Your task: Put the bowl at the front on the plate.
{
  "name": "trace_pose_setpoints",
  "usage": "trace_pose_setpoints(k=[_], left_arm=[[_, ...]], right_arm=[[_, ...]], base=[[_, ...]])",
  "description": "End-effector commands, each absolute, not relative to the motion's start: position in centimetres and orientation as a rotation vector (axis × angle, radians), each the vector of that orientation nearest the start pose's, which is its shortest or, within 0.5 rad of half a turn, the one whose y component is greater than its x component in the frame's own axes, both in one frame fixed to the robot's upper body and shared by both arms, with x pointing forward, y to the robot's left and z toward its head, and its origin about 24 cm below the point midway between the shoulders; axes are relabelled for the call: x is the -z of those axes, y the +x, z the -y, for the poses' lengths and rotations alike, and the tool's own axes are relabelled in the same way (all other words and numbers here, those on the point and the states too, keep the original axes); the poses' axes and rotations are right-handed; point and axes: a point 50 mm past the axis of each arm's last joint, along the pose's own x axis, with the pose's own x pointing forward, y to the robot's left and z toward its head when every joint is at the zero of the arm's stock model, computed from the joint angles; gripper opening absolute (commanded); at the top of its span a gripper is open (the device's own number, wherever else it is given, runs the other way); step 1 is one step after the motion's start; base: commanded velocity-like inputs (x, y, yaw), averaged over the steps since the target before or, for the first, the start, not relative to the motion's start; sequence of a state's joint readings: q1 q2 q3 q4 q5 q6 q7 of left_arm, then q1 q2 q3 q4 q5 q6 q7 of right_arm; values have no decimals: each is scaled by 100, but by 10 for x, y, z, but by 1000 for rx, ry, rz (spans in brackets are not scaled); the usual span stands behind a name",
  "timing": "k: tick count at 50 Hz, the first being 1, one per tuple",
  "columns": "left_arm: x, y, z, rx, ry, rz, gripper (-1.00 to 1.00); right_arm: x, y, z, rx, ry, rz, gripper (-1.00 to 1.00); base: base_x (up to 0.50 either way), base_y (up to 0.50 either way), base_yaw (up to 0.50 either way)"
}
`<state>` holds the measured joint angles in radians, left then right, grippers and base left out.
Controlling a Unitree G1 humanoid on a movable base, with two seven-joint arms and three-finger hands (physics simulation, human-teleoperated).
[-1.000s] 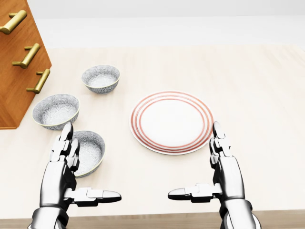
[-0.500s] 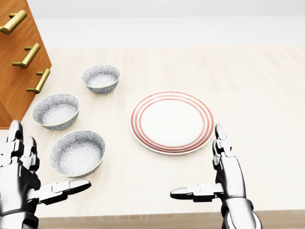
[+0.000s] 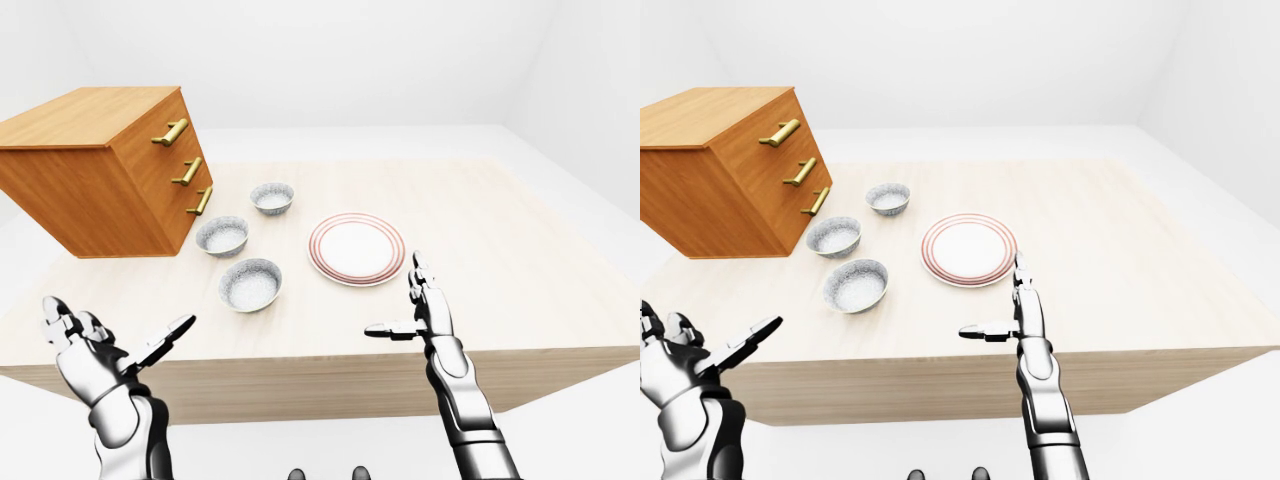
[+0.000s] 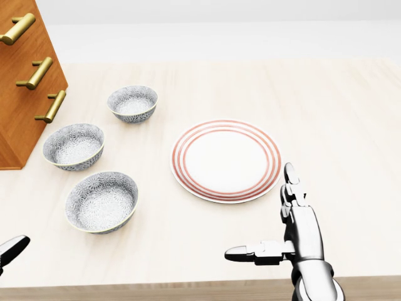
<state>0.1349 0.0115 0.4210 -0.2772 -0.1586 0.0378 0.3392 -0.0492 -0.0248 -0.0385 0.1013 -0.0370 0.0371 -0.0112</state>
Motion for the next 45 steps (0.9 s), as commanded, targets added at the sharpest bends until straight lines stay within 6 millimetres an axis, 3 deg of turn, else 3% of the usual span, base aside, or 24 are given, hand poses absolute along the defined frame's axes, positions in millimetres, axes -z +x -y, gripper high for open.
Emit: trace_pose_setpoints(k=[1,4,5,12,18,45], left_arm=[[-67,162,-296,-936,-128,126,100],[-64,155,-304,-996,-143,105,100],[-61,151,-312,-1090,-165,105,100],[-56,146,-317,-1124,-191,41,100],[-49,158,-317,-1136,-196,39,100],[-48,157,-316,-1129,-196,68,100]], right_arm=[[-24,262,166,87,-78,-93,100],[-28,260,168,101,-60,-77,100],[-30,259,168,97,-58,-80,100],[-27,261,168,100,-54,-92,100],[-28,261,167,89,-46,-85,100],[-22,263,168,102,-64,-128,100]], base=[[0,0,0],[0,0,0],[0,0,0],[0,0,0],[0,0,0],[0,0,0]])
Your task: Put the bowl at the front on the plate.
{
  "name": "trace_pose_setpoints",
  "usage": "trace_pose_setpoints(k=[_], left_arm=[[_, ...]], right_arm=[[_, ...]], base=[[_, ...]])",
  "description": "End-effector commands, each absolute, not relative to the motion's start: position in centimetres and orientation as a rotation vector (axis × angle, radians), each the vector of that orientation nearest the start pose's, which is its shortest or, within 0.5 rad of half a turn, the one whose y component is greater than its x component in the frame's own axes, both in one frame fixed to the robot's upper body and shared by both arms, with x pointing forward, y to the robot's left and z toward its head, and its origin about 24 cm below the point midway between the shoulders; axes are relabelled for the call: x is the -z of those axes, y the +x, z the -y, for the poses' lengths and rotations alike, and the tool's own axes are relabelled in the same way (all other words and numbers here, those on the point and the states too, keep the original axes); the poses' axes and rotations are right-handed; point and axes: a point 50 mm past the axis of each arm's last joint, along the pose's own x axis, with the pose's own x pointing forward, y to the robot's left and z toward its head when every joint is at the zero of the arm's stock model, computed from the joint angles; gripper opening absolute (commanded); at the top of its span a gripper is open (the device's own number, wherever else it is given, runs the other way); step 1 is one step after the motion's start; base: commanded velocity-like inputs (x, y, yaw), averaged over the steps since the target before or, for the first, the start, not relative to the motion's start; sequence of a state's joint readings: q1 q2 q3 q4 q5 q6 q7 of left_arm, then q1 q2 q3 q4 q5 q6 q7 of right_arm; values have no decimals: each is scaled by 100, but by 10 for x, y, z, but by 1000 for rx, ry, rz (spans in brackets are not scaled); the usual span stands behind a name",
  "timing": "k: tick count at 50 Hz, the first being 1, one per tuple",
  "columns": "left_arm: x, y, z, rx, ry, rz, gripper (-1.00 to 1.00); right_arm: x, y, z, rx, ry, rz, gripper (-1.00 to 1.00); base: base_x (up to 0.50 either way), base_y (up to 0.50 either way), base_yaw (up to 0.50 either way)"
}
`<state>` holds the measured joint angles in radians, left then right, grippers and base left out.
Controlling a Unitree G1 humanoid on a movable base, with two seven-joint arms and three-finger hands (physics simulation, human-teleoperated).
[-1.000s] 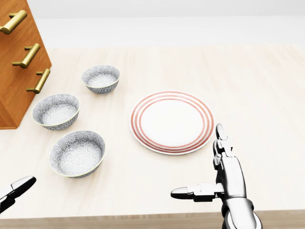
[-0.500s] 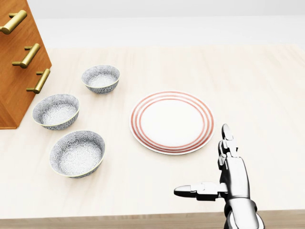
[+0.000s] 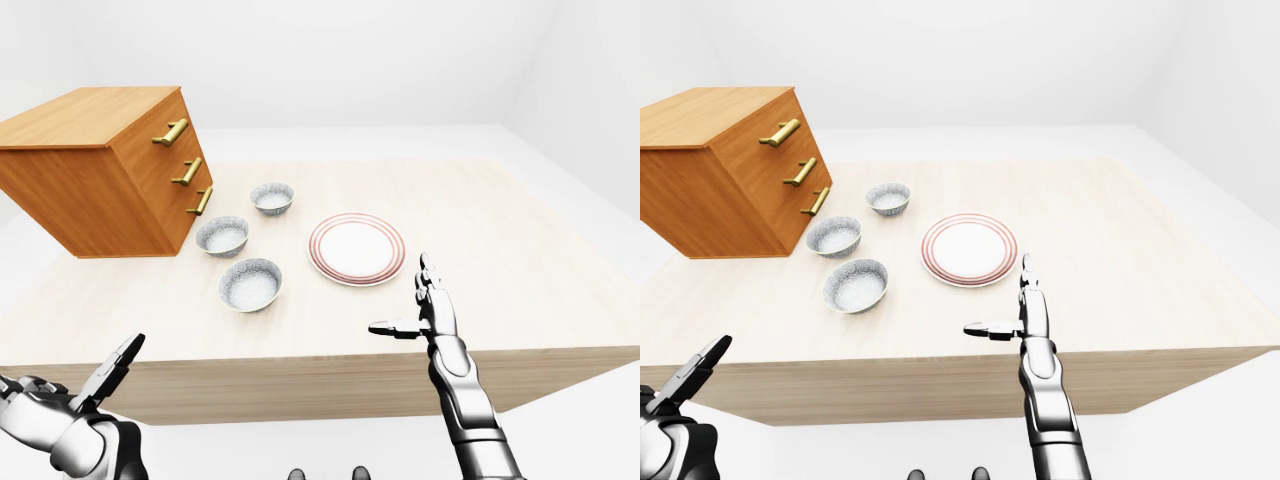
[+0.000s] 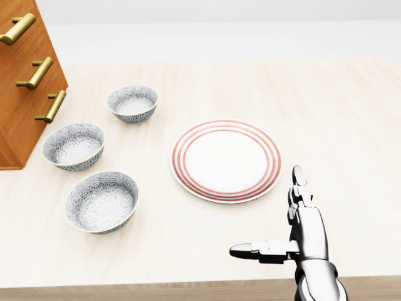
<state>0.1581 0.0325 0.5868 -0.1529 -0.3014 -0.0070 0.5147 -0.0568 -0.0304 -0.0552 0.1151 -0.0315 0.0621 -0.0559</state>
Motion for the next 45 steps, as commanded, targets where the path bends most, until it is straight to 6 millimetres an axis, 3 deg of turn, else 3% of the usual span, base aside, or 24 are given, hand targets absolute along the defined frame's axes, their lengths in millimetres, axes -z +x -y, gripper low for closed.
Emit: trace_pose_setpoints(k=[1,34,37,42,45], left_arm=[[-48,157,-316,-1129,-196,68,100],[-49,154,-316,-1135,-207,95,100],[-56,151,-319,-1157,-216,157,100],[-53,151,-316,-1157,-148,133,100],[-59,139,-313,-1163,-131,154,100]], right_arm=[[-22,263,168,102,-64,-128,100],[-24,262,168,100,-61,-125,100],[-25,262,167,97,-61,-127,100],[-25,262,168,98,-57,-124,100],[-24,262,169,98,-55,-121,100]], base=[[0,0,0],[0,0,0],[0,0,0],[0,0,0],[0,0,0]])
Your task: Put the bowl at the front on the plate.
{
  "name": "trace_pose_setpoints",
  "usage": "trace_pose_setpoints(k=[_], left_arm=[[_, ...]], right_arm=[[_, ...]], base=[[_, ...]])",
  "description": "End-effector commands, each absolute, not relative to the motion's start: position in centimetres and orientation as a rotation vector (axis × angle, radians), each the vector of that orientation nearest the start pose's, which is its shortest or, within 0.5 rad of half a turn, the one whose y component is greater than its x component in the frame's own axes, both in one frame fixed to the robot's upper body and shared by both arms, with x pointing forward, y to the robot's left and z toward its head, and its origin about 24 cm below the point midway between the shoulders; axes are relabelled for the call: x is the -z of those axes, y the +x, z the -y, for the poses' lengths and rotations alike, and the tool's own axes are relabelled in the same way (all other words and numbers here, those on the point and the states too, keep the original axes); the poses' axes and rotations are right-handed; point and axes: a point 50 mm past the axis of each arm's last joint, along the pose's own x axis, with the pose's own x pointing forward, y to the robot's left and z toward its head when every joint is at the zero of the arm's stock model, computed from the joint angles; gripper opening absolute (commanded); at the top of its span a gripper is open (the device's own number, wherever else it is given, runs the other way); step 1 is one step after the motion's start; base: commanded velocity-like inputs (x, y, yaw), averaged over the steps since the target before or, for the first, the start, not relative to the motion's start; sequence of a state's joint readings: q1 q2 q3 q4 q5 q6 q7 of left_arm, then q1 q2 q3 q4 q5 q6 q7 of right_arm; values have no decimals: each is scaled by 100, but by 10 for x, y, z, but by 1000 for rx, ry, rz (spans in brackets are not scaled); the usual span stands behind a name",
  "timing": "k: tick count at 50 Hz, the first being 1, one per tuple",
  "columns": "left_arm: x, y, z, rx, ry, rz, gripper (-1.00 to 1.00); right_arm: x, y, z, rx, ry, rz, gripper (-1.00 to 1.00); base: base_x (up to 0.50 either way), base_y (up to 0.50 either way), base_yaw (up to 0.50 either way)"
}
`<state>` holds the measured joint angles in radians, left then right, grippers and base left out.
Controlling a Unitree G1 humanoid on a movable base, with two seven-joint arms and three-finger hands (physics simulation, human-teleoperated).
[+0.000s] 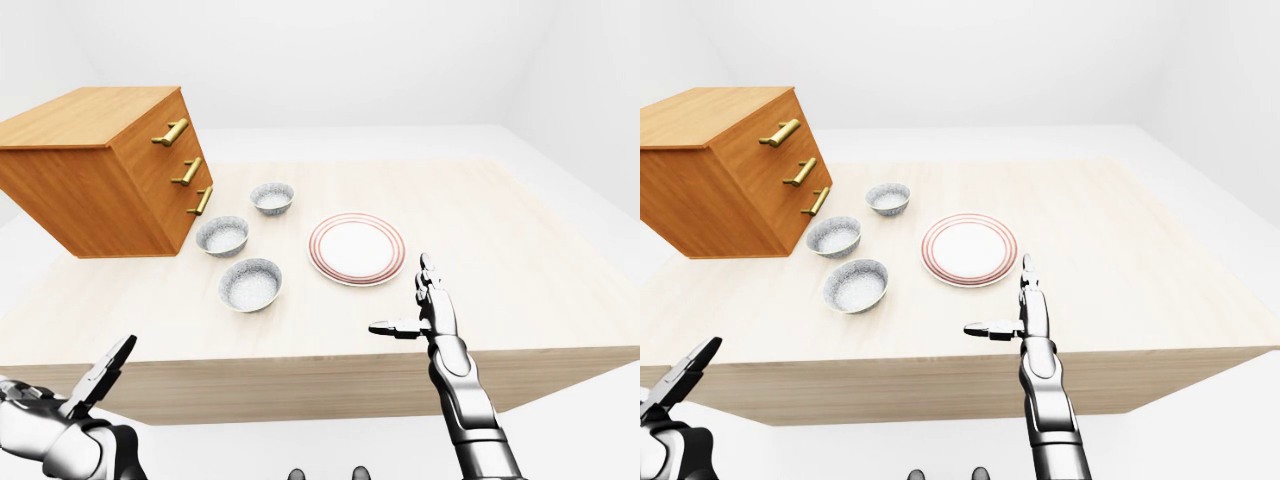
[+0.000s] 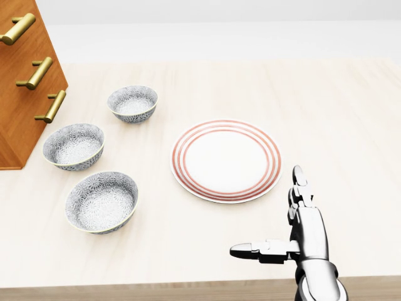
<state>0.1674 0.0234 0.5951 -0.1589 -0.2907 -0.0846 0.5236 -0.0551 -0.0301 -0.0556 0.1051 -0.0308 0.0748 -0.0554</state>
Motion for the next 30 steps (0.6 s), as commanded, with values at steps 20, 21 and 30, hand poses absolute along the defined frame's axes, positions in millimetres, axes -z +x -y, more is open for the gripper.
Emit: trace_pose_setpoints(k=[20,21,30], left_arm=[[-59,149,-319,-1168,-157,133,100],[-58,150,-319,-1165,-159,129,100],[-58,151,-319,-1157,-164,112,100]], right_arm=[[-29,260,165,86,-71,-109,100],[-30,259,165,86,-66,-102,100],[-51,265,159,50,-63,-15,100]], base=[[0,0,0],[0,0,0],[0,0,0]])
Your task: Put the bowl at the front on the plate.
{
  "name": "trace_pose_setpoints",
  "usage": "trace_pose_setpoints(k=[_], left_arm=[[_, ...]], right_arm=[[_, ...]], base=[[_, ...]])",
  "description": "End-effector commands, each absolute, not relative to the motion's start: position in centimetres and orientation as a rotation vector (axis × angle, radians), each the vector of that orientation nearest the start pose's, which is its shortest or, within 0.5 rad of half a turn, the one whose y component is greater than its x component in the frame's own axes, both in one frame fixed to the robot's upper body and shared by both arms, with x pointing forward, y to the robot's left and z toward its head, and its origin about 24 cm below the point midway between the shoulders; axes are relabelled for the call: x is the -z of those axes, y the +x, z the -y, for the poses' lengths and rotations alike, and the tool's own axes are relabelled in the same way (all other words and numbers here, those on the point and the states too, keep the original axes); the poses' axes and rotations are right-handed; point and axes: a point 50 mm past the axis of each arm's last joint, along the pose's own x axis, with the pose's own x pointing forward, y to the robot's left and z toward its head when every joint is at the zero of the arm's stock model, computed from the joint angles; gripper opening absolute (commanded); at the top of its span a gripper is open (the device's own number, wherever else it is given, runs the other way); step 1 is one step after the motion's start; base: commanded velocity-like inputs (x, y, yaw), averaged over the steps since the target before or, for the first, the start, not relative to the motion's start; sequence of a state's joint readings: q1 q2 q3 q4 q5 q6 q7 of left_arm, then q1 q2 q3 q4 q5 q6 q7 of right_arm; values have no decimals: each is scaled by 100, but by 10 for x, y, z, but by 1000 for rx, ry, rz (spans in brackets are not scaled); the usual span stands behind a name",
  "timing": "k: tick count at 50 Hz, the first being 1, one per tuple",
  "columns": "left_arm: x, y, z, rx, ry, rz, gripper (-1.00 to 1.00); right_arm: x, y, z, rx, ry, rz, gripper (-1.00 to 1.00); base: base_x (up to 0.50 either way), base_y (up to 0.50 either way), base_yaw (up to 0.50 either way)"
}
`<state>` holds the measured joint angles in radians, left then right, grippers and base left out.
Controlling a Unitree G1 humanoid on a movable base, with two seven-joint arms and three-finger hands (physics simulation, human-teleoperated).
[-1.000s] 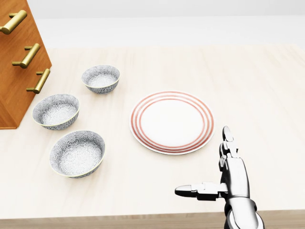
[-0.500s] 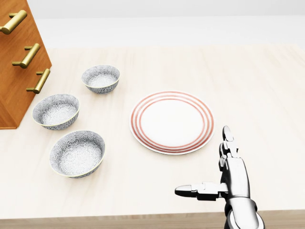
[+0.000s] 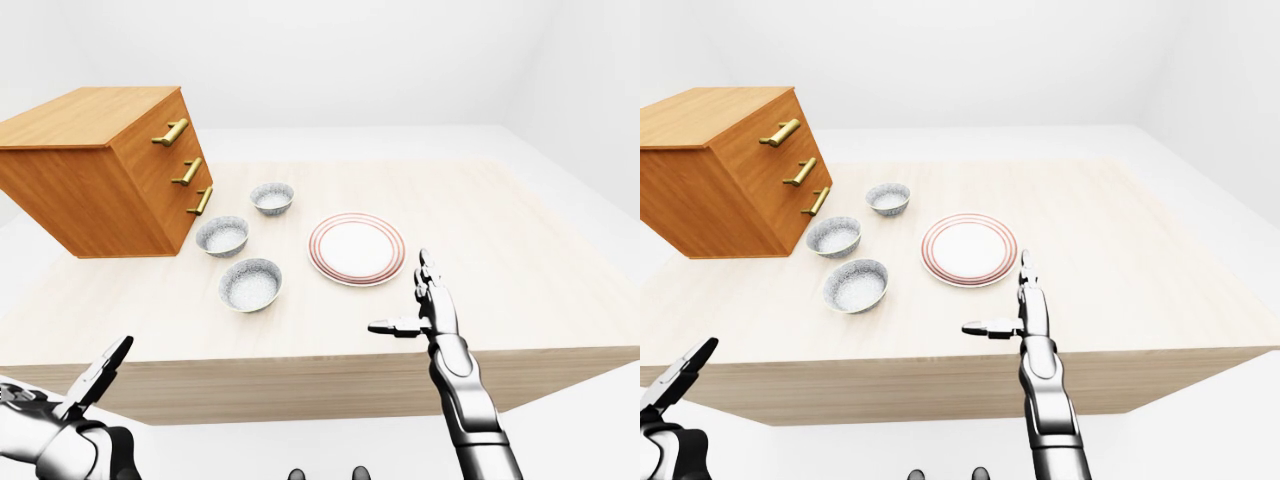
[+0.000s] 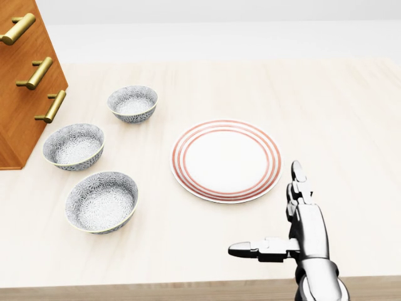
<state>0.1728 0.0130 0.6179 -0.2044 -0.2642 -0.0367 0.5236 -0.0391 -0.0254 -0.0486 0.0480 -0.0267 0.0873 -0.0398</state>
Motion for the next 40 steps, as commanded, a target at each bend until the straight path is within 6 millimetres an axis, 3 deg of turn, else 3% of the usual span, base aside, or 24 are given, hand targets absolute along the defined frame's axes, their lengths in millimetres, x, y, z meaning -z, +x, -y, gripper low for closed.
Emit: trace_pose_setpoints(k=[1,10,23,40], left_arm=[[-59,151,-319,-1157,-164,112,100],[-56,151,-319,-1157,-163,114,100],[-59,147,-318,-1161,-160,119,100],[-58,149,-318,-1158,-163,123,100]], right_arm=[[-53,267,158,44,-72,-7,100],[-98,285,142,-4,-96,169,100],[-108,296,134,-36,-61,197,100],[-111,301,131,-36,-65,202,100]], base=[[0,0,0],[0,0,0],[2,0,0],[45,-4,0]])
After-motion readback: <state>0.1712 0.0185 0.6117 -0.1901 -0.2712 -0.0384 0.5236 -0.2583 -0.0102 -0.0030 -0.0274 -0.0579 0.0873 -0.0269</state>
